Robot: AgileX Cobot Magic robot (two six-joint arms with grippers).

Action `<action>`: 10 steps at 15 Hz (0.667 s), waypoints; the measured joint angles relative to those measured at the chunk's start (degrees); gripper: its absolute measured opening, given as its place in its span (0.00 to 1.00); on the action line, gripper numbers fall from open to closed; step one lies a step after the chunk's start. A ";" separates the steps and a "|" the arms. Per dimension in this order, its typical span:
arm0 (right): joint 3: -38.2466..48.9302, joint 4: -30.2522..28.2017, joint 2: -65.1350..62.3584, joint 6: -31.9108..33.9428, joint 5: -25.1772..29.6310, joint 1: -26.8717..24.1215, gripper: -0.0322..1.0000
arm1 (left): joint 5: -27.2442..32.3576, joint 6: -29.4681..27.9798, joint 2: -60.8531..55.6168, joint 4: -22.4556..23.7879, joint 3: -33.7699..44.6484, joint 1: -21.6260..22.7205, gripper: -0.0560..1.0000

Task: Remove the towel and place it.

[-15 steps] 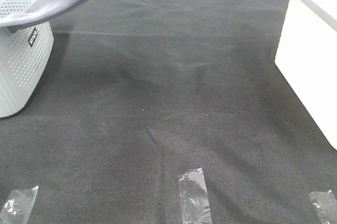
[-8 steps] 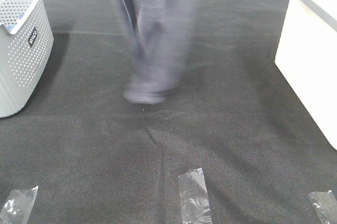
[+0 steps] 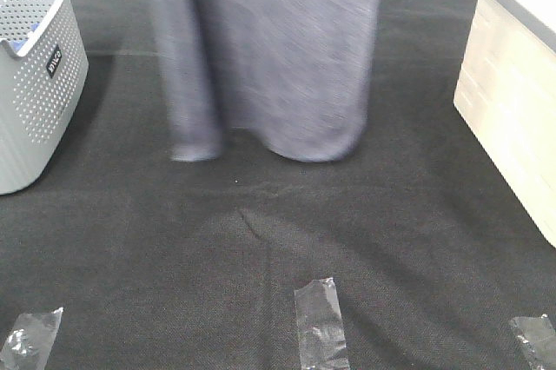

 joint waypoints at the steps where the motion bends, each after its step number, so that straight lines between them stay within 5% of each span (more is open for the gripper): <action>1: 0.00 -1.60 0.34 1.38 -2.29 0.00 0.05 | -4.01 0.00 0.40 2.06 0.00 1.38 0.05; 4: 0.00 -3.44 2.69 3.84 -6.99 0.00 0.05 | -8.19 0.00 2.64 8.14 0.00 5.61 0.05; 10: 0.00 -4.24 8.88 7.16 -21.26 -1.43 0.05 | -18.16 0.00 10.43 7.22 -2.23 10.71 0.05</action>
